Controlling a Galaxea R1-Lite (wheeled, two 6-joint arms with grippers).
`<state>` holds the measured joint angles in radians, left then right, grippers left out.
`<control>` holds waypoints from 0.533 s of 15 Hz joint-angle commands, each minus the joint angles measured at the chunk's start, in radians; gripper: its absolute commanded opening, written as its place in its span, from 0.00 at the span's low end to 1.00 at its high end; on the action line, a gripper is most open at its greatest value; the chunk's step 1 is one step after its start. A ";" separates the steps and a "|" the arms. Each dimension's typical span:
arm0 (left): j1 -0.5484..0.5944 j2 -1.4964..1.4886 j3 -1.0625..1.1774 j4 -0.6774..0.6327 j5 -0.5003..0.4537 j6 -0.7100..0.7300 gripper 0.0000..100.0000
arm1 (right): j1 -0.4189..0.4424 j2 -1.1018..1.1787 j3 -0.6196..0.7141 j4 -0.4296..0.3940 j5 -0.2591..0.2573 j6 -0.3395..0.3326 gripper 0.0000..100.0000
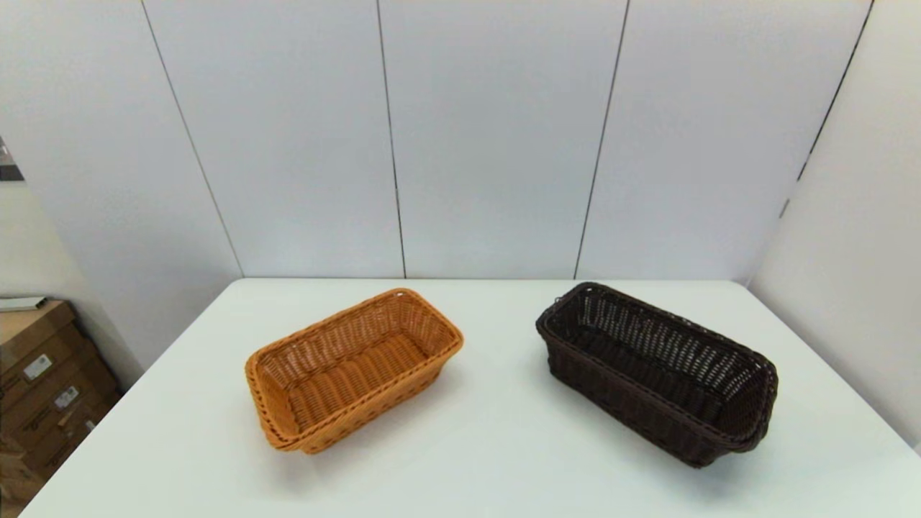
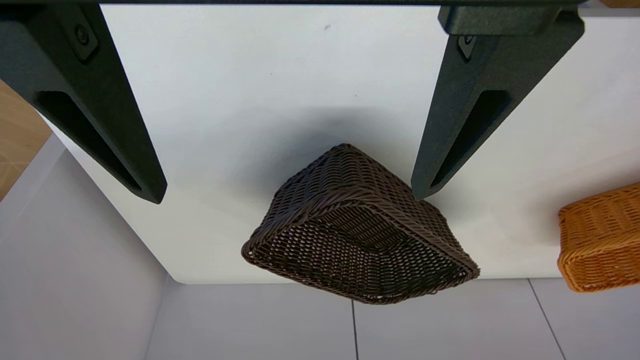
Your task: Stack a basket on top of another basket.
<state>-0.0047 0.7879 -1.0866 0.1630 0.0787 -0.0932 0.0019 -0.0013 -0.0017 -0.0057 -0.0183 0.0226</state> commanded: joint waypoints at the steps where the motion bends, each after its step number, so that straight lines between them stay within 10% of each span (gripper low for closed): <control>1: -0.009 0.522 -0.377 0.303 0.286 -0.194 1.00 | 0.001 0.001 0.000 0.000 0.000 0.000 1.00; 8: -0.107 0.861 -0.406 0.725 0.248 -0.726 1.00 | 0.000 0.001 0.000 0.000 0.000 0.000 1.00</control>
<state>-0.0711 1.4851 -1.4855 0.7389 0.3945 -0.6315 0.0023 -0.0013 -0.0017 -0.0053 -0.0183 0.0230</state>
